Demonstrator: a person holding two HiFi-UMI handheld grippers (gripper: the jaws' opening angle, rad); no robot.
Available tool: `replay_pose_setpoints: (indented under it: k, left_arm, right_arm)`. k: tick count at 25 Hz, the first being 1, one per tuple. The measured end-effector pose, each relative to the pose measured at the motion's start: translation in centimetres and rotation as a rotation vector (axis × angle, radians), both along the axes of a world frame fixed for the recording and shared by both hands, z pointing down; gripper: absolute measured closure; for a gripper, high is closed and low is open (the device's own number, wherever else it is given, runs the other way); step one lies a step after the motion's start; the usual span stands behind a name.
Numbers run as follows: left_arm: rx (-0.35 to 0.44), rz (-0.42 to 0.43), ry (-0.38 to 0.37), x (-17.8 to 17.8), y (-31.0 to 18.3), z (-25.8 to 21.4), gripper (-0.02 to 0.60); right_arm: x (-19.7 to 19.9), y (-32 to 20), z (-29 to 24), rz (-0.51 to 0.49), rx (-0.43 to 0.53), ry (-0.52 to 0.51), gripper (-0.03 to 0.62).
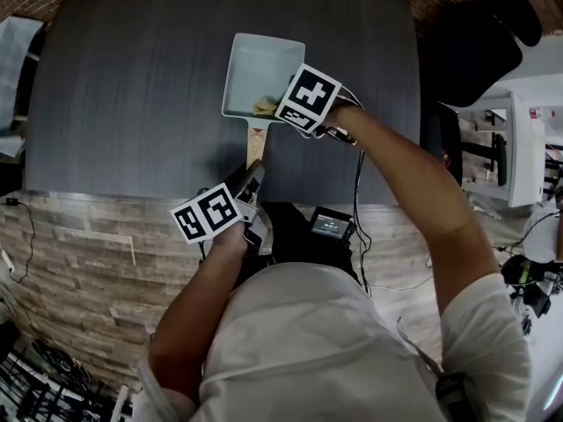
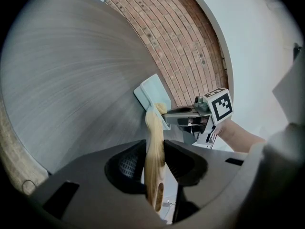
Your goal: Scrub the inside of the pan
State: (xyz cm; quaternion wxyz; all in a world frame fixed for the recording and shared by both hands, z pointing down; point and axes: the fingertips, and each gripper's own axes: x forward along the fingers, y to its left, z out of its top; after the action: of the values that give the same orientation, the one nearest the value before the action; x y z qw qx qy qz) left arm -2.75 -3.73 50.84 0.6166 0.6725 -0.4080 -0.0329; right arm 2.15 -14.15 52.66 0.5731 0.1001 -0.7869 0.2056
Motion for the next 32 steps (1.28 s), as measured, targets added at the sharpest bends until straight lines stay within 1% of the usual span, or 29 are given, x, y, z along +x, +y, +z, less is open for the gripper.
replay_pose_setpoints:
  k: [3, 7, 9, 14, 18, 23, 25, 27, 29, 32]
  left_arm:
    - [0.003, 0.006, -0.001, 0.0, -0.1, 0.0, 0.460]
    - [0.003, 0.019, 0.001, 0.2, 0.0, 0.0, 0.460]
    - [0.003, 0.027, 0.001, 0.3, 0.0, 0.0, 0.459]
    - [0.005, 0.042, 0.002, 0.2, 0.0, 0.0, 0.459]
    - [0.009, 0.059, 0.008, 0.3, 0.1, -0.1, 0.459]
    - [0.032, 0.110, 0.006, 0.5, 0.1, -0.1, 0.457]
    - [0.044, 0.140, 0.015, 0.8, 0.1, -0.2, 0.457]
    - [0.055, 0.175, 0.022, 1.0, 0.1, -0.4, 0.439]
    - [0.062, 0.211, 0.020, 1.1, 0.0, -0.5, 0.425]
    - [0.061, 0.250, 0.007, 1.3, 0.2, -0.3, 0.423]
  right_arm:
    - [-0.2, 0.1, -0.1, 0.061, -0.060, -0.037, 0.554]
    - [-0.4, 0.3, -0.2, 0.181, -0.171, -0.101, 0.554]
    - [-0.3, 0.4, -0.3, 0.224, -0.204, -0.124, 0.554]
    - [-0.4, 0.2, -0.9, 0.290, -0.237, -0.179, 0.554]
    - [-0.5, 0.1, -2.4, 0.336, -0.244, -0.247, 0.554]
    - [-0.8, 0.1, -5.0, 0.356, -0.228, -0.363, 0.554]
    - [-0.4, -0.4, -6.2, 0.371, -0.199, -0.410, 0.554]
    - [0.3, -1.4, -7.2, 0.396, -0.147, -0.437, 0.554]
    - [1.5, -2.8, -7.9, 0.430, -0.079, -0.438, 0.554]
    - [4.3, -4.8, -7.6, 0.487, 0.034, -0.380, 0.554]
